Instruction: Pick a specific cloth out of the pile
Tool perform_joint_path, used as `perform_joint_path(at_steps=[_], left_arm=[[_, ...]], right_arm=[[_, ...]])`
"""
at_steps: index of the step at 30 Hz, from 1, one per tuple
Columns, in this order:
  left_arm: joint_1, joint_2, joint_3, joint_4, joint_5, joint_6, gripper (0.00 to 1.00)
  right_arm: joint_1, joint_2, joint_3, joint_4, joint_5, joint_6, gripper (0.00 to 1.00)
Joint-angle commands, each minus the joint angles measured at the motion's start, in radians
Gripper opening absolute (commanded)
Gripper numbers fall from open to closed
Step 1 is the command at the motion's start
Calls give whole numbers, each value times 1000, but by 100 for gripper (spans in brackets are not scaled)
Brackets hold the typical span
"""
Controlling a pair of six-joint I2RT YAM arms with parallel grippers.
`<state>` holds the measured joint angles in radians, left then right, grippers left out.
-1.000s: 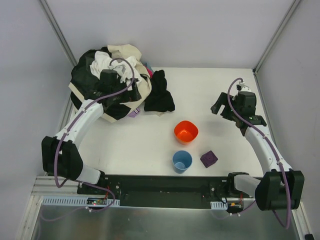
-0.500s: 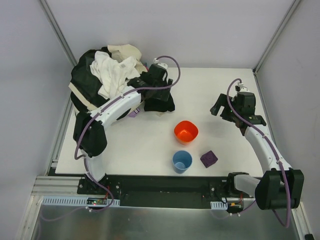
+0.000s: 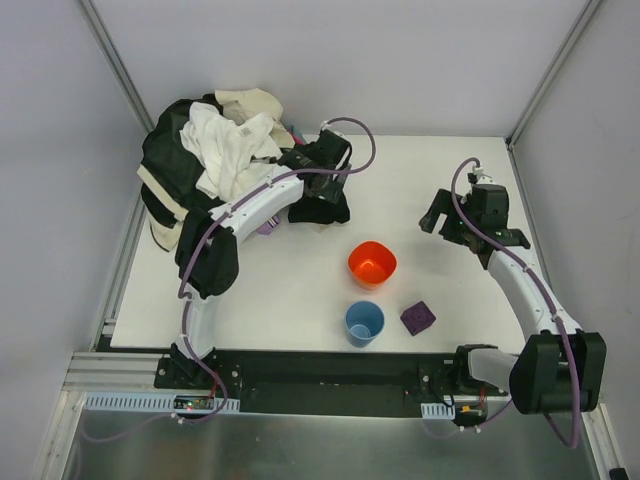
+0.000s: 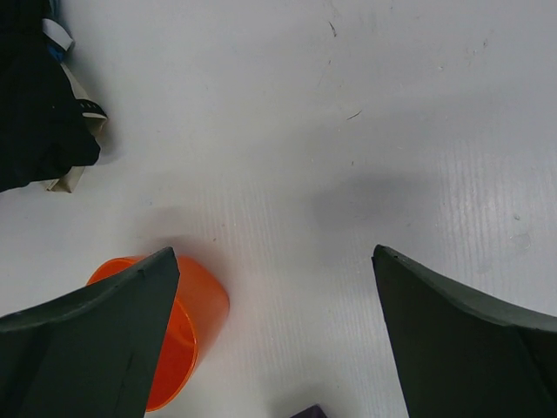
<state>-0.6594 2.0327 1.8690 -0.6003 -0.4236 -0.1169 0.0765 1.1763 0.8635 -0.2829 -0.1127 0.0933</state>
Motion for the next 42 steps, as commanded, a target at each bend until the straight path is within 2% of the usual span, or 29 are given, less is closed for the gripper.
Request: perform_joint_path(at_steps=[1, 10, 20, 24, 30, 34, 42], left_arm=[[1, 56, 47, -42, 9, 34, 99], [1, 159, 81, -46, 95, 19, 99], [6, 270, 108, -46, 131, 16, 99], [38, 313, 114, -46, 222, -27, 99], [118, 369, 110, -44, 448, -96, 99], [129, 376, 101, -43, 488, -98, 89], [127, 374, 87, -62, 574, -70, 40]], right_arm=[[2, 13, 19, -1, -12, -10, 96], [3, 37, 19, 8, -39, -13, 96], [2, 62, 23, 11, -42, -15, 96], [2, 71, 28, 11, -42, -17, 96], [0, 89, 38, 11, -47, -17, 96], [-4, 102, 43, 11, -51, -12, 96], [-17, 103, 51, 11, -70, -4, 96]])
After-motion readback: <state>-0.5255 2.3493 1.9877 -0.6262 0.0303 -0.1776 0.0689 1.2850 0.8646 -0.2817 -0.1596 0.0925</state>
